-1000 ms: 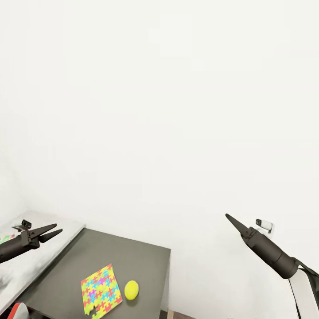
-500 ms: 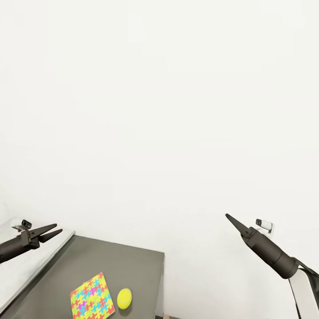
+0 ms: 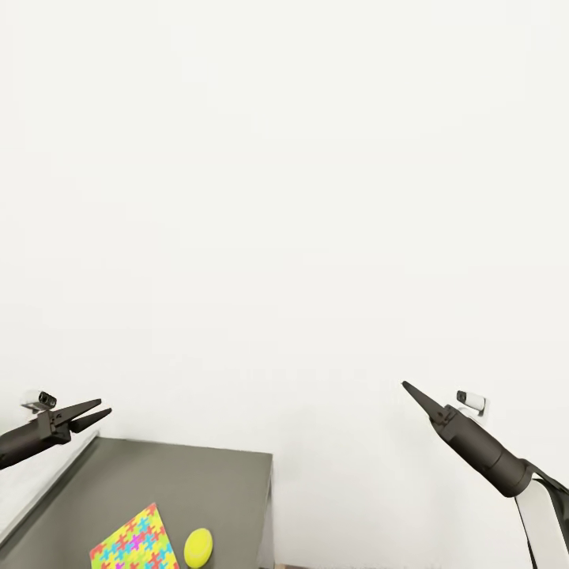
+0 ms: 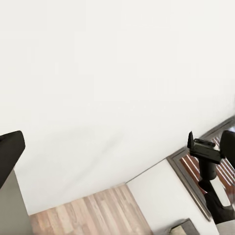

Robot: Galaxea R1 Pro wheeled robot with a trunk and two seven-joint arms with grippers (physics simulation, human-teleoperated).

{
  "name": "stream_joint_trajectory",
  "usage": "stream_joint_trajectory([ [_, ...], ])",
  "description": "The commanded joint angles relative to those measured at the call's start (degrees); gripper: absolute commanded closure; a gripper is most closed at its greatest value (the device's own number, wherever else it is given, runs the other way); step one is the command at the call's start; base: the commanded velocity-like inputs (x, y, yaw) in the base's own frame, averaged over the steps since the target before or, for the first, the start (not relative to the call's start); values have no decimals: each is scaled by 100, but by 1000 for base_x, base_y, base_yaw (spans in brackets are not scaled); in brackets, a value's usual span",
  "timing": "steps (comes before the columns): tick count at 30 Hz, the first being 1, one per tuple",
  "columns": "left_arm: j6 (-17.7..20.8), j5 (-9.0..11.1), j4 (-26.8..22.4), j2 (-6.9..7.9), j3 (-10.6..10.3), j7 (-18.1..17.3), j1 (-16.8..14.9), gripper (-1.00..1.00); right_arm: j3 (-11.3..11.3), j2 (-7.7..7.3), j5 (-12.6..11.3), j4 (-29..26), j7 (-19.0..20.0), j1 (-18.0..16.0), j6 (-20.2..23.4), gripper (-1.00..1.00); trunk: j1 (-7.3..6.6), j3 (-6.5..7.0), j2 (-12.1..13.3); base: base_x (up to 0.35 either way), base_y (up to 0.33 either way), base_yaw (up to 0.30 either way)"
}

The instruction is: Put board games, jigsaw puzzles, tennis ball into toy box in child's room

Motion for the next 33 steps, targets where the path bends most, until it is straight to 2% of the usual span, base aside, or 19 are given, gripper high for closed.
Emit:
stream_joint_trajectory([
  [1,61,0,-1,2,1,-21,1,-100,-1,0,-27,2,4,-3,39,-100,2,-2,-4,2,6,-271],
  [7,61,0,-1,2,1,-21,1,-100,1,1,-19,1,6,-3,36,-100,2,-2,-4,1,60,-134],
  [16,61,0,-1,2,1,-21,1,-100,0,4,-13,3,-10,-3,31,-100,2,-12,-4,0,23,-23],
  [33,61,-5,-1,2,1,-21,1,-100,11,0,-3,0,-54,-3,31,-100,2,-156,-4,-47,53,-1],
])
